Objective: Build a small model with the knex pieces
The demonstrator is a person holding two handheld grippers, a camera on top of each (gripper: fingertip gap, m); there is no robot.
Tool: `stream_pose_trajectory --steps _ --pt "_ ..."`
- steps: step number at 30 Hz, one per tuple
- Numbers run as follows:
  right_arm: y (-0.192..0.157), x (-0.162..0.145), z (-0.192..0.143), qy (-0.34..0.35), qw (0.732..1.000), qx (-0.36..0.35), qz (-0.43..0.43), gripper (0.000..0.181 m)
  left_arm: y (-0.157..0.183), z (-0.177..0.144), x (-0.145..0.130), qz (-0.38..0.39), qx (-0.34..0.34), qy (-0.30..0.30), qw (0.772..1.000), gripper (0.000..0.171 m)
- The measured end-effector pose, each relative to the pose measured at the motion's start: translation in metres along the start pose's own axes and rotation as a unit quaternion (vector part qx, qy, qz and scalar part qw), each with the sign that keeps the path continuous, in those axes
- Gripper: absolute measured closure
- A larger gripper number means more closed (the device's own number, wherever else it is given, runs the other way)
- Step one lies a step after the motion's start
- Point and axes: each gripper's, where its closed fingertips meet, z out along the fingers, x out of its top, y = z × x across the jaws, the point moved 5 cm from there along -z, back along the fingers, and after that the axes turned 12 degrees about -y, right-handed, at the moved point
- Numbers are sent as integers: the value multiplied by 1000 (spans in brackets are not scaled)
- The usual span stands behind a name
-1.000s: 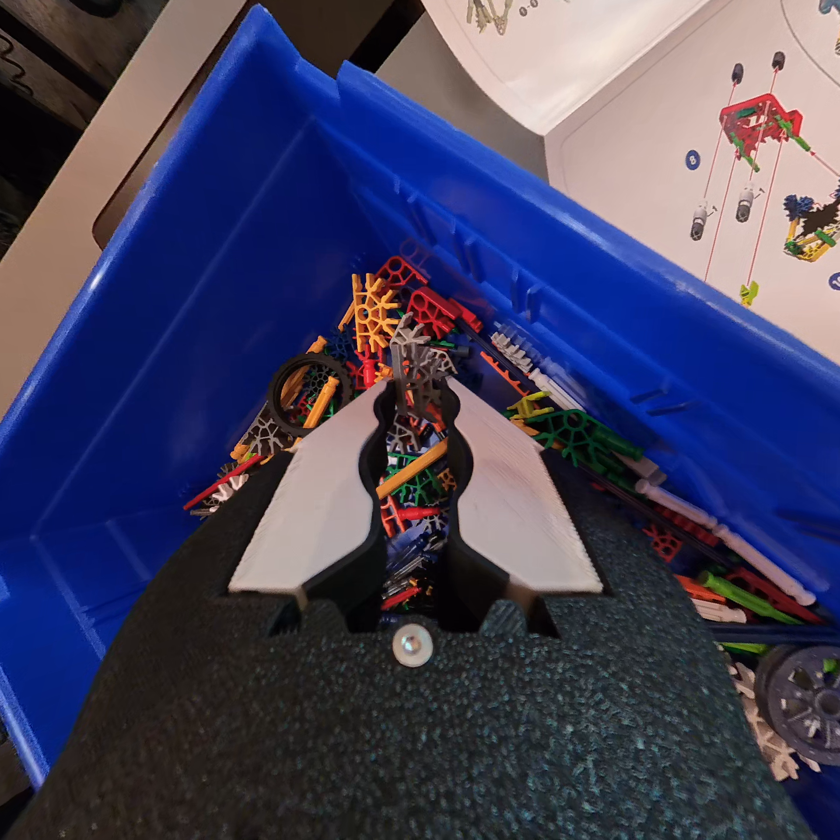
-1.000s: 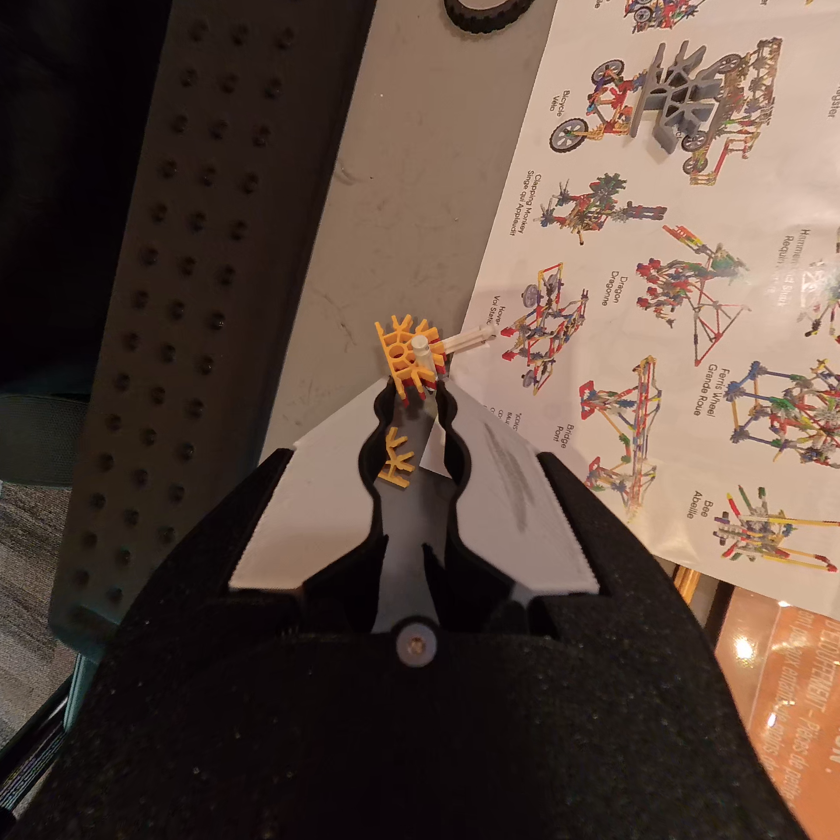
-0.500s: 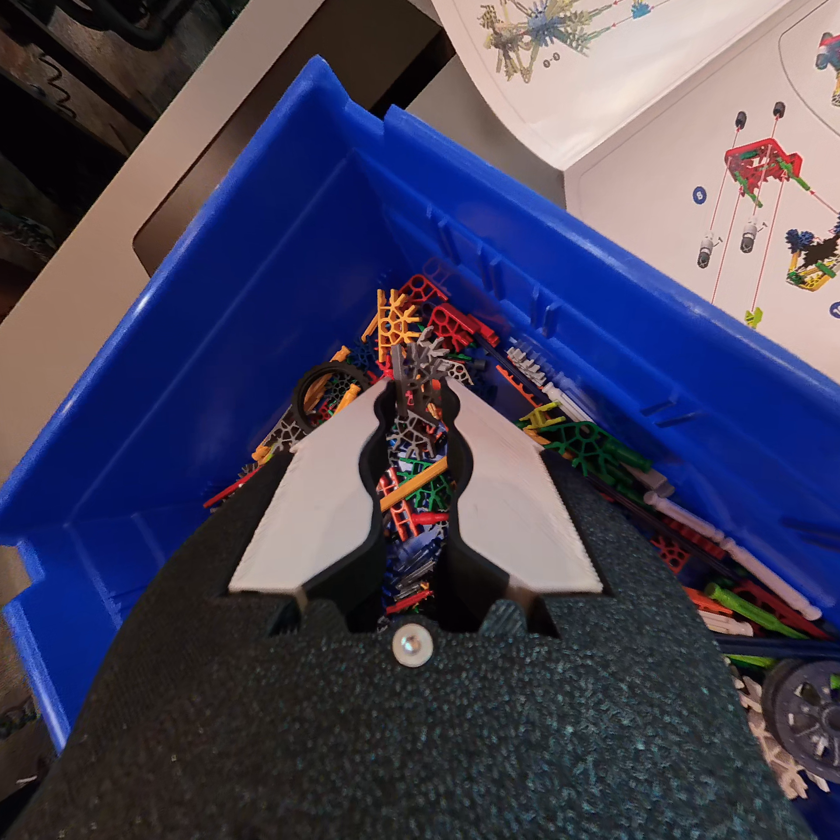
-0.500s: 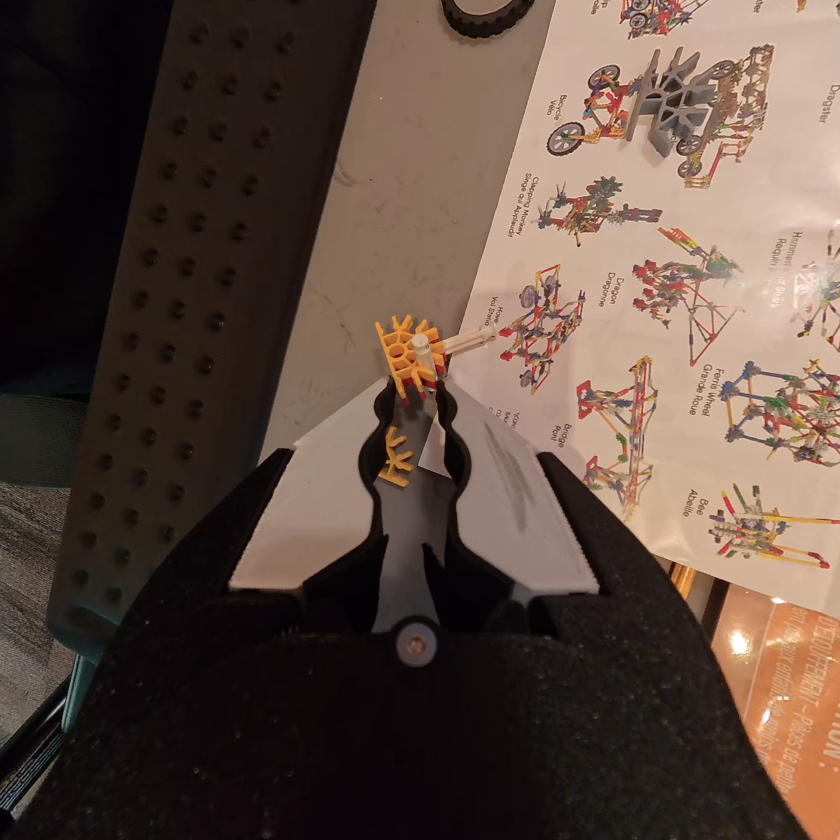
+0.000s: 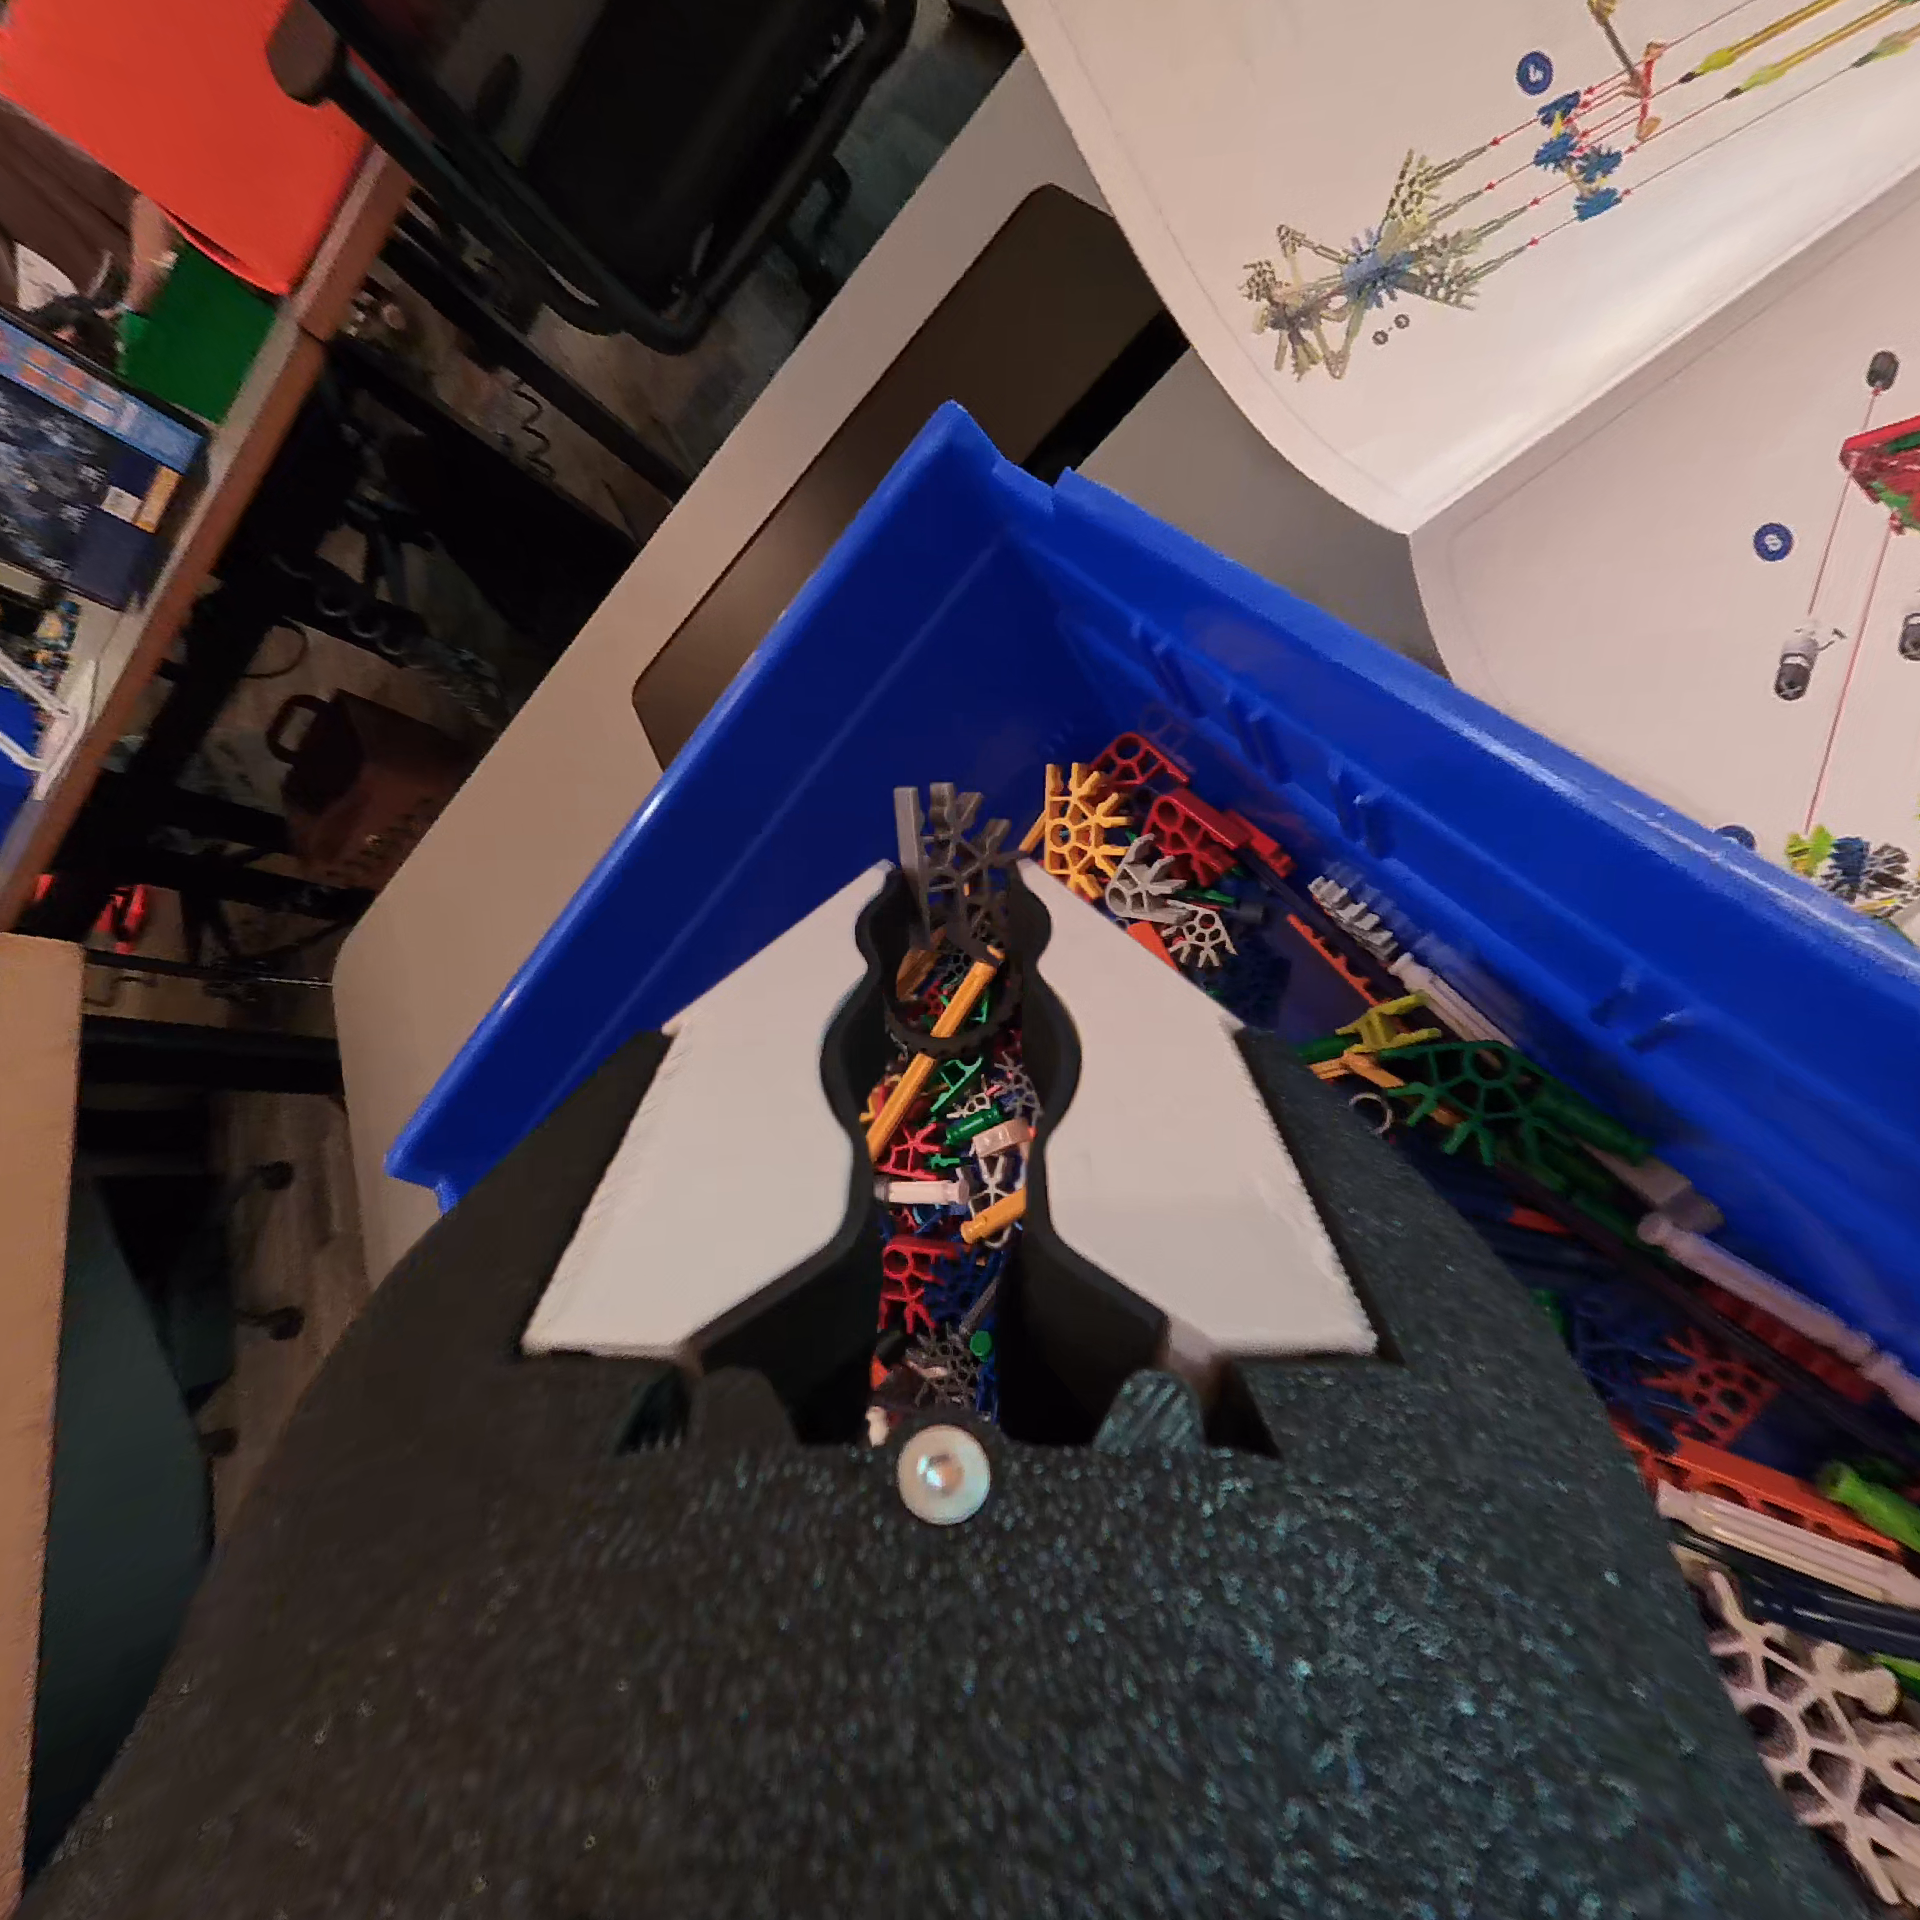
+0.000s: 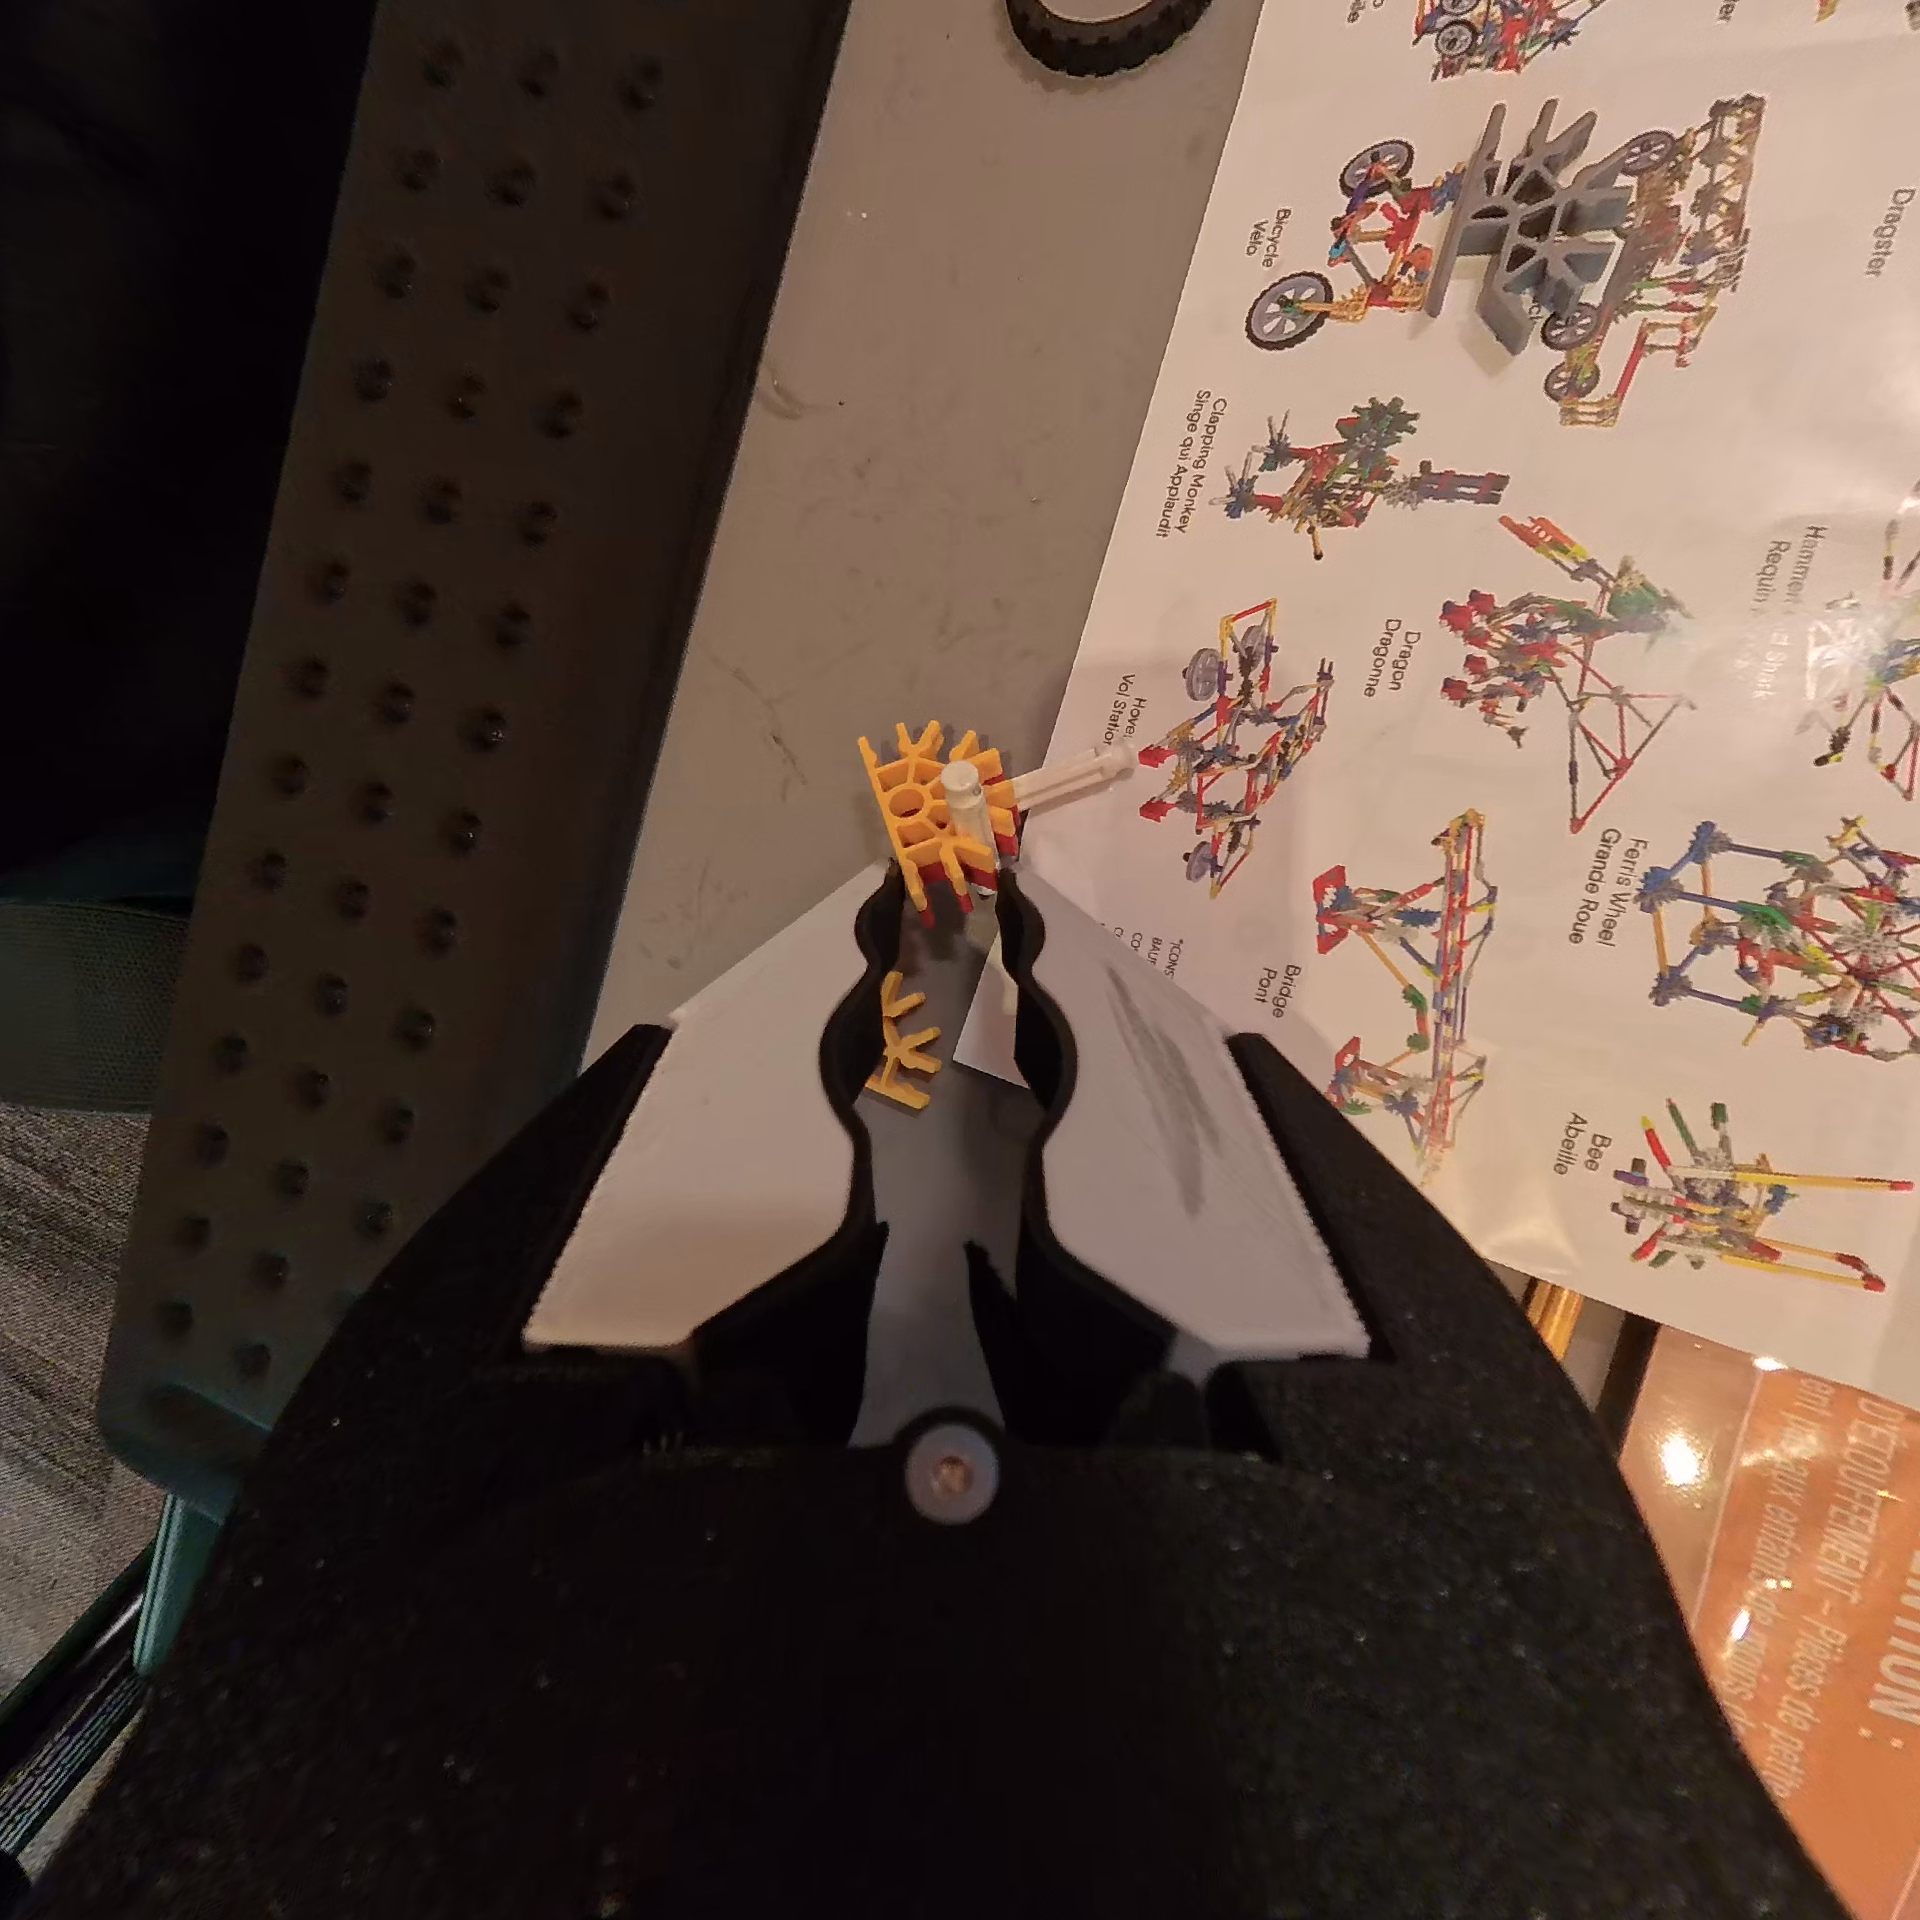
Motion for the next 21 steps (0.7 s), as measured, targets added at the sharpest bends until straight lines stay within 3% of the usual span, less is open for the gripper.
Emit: stream_pose_trajectory --steps 15,21 --pt "0 0 0 -2 1000 -3 -2 164 -14 -22 11 -79 -42 82 993 154" --pt "0 0 -1 -1 1000 -4 -3 164 -8 -59 37 -66 -64 179 979 154"
